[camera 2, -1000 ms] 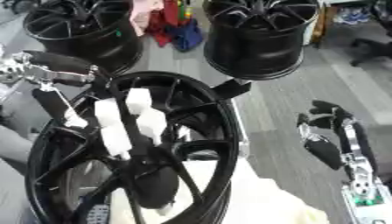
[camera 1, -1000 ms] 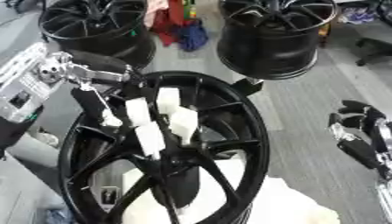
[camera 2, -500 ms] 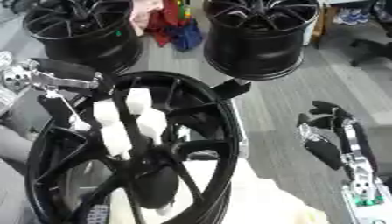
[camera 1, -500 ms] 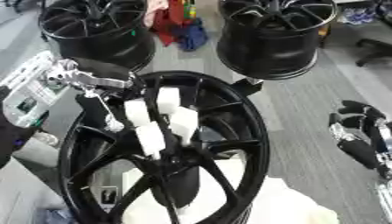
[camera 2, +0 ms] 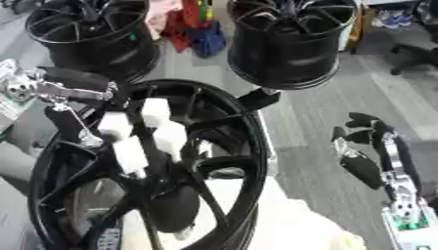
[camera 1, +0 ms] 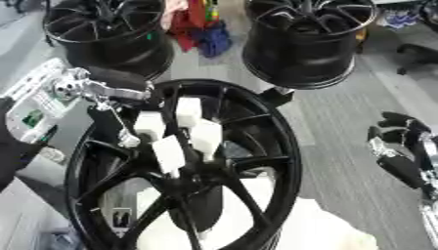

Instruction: Pull the pin out of the wheel hub.

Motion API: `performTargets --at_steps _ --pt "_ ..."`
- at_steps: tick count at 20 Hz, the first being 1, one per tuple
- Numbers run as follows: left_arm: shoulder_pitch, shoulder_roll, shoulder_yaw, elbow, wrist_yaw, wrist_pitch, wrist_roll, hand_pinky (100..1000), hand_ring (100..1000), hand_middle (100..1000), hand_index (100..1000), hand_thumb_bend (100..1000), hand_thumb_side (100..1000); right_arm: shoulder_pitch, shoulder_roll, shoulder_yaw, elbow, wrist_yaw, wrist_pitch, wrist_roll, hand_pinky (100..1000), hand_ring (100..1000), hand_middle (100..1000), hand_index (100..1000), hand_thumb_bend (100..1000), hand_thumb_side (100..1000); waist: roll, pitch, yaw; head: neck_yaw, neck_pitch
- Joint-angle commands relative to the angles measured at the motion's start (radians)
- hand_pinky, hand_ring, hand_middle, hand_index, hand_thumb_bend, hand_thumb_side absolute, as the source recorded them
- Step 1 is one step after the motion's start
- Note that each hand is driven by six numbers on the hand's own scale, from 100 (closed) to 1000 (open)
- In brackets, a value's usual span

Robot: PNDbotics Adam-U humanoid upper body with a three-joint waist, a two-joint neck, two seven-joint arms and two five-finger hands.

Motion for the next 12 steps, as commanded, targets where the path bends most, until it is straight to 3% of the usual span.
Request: performTargets --at_steps 1,8,12 --pt "-0.019 0.020 0.014 -0.025 0.024 -0.047 -0.058 442 400 522 677 100 124 -0.010 -0.015 -0.003 -0.008 -0.003 -0.004 0.002 713 617 671 804 201 366 -0.004 -0.010 0.002 0.004 0.005" --pt "-0.043 0.063 0.065 -0.081 0.074 -0.020 -0.058 433 392 510 666 100 149 -0.009 -0.016 -0.004 -0.006 -0.003 -0.004 0.003 713 617 671 804 202 365 -0.004 -0.013 0.004 0.005 0.005" --pt "-0.065 0.114 0.149 -0.127 0.102 0.006 -0.058 439 394 509 670 100 141 -0.007 -0.016 -0.005 -0.002 -0.003 -0.004 0.003 713 617 671 803 202 366 -0.002 -0.015 0.007 0.002 0.005"
